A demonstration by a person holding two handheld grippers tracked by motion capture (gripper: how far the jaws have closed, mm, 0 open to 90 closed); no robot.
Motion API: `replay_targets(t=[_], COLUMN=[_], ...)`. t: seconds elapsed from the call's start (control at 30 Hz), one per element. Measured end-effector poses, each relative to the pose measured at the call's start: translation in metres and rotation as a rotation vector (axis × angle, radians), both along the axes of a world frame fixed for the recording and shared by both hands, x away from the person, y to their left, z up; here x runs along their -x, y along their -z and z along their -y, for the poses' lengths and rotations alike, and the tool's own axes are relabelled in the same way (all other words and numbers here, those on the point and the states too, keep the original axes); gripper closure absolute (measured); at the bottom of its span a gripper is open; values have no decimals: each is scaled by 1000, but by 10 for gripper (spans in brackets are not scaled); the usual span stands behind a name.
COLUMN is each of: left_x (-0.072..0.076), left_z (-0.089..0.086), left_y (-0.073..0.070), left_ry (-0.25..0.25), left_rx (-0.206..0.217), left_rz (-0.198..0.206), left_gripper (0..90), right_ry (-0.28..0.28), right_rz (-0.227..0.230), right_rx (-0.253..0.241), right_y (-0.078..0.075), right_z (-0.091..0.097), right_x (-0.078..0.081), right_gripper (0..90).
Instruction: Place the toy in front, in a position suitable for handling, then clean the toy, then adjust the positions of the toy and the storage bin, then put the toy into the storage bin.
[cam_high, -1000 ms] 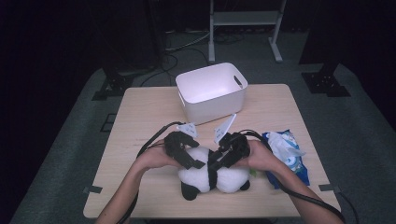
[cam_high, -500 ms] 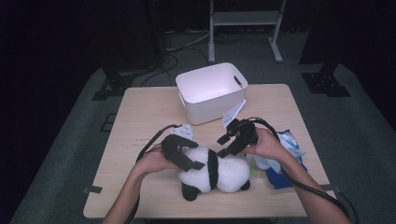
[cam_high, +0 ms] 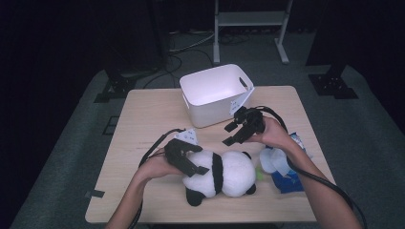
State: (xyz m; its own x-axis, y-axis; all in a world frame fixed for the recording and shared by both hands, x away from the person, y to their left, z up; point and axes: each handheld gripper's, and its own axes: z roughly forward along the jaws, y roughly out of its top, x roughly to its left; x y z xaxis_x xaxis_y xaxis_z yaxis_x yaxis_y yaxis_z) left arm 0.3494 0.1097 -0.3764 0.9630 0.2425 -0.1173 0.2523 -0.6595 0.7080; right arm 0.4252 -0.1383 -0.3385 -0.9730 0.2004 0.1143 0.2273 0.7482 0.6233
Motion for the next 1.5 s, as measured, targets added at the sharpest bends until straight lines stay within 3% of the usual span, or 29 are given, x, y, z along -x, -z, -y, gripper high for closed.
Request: replay_targets(t=[0.33,1.07,1.5], left_x=[-2,-2,-3], left_z=[-2,-1,-2], left_y=[3,4,5], left_ry=[9,14,10], left_rx=[11,8,13], left_rz=[-14,-21,-28], left_gripper=[126,99,98], right_ry=[36,56,62], right_rz=[5,44,68], right_rx=[-40,-5,3], right_y=[-5,-28,-34], right_z=[11,14,13], right_x=[-16,-29,-59], right_gripper=[342,327,335])
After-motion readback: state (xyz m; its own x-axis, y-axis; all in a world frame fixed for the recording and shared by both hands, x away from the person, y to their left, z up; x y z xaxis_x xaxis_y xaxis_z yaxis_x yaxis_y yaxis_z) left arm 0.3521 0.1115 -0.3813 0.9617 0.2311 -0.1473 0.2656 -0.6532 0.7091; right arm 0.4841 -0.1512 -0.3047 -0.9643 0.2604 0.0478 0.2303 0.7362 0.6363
